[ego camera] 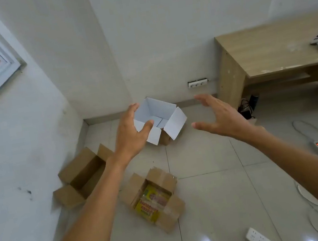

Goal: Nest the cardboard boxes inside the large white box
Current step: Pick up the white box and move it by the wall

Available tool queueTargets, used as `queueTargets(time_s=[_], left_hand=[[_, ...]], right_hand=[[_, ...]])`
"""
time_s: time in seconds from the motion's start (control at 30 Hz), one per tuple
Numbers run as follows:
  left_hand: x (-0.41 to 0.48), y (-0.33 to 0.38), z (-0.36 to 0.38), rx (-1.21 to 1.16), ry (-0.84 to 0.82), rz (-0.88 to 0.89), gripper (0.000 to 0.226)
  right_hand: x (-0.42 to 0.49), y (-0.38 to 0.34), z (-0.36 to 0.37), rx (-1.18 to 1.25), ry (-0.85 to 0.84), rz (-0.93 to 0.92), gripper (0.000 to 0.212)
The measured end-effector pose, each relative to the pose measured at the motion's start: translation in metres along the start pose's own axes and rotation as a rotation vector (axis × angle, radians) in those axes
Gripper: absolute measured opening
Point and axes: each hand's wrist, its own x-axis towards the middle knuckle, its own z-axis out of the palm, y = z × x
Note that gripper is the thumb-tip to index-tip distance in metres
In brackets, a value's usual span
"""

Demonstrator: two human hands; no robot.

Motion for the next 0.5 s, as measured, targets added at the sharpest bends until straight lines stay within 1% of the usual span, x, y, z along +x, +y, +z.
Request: queueTargets(time_s=[0.13,0.23,0.33,0.5], left_hand=[[0.006,-0.024,0.010,0.022,-0.031,-0.079,0.061],[0.013,-0.045,0.026,0.003,-0.067,-0.117,0.060],[0.022,-0.064,0.047,0.006,-0.107,-0.135,0.059],[0.056,-0.090,0.091,-0.015,-0.176,-0.227,0.057]], right_hand=[[0.007,0.011,0.022,0.001,-0.047,0.100,0.075],[0.017,0.026,0.040,-0.008,-0.081,0.142,0.075],[0.029,0.042,0.053,-0.021,-0.116,0.170,0.076],[0.064,0.082,0.070,-0.008,-0.213,0.223,0.076]])
